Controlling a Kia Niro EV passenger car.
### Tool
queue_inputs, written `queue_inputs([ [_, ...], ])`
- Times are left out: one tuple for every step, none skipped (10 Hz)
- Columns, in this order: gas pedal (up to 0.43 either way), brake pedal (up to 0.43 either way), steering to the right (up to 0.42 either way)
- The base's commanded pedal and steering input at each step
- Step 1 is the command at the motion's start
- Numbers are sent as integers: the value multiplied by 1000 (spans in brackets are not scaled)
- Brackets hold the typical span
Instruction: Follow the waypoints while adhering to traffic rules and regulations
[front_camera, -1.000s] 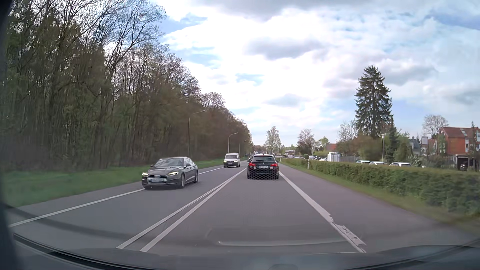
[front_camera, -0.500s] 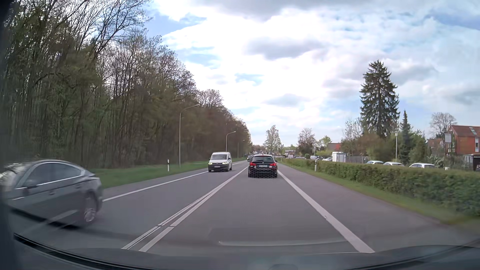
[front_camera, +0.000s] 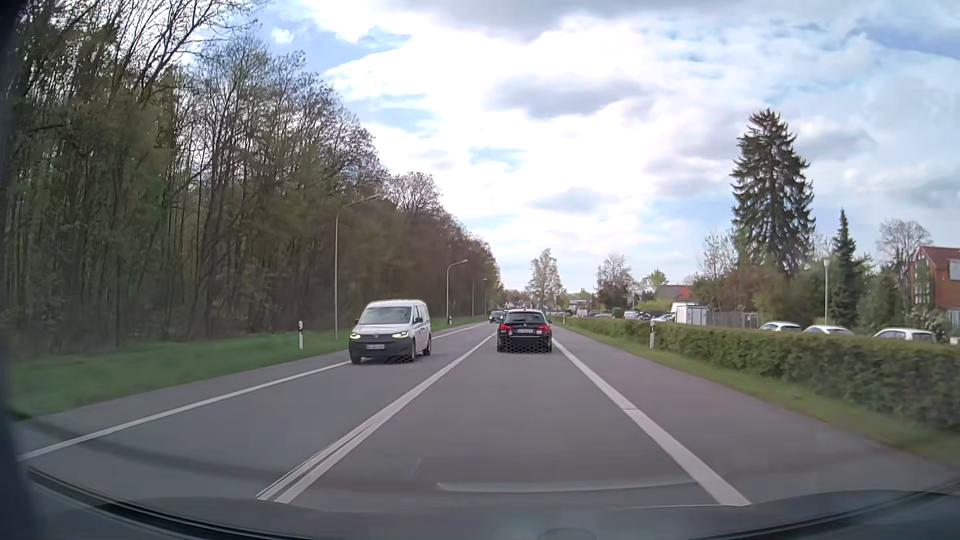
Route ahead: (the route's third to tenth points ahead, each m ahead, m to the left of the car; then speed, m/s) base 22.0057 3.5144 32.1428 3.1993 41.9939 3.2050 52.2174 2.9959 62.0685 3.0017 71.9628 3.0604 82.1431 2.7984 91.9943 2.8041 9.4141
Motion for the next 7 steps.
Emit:
queue_inputs([
  [130,0,1],
  [130,0,1],
  [130,0,1],
  [130,0,0],
  [130,0,0],
  [130,0,0],
  [130,0,0],
])
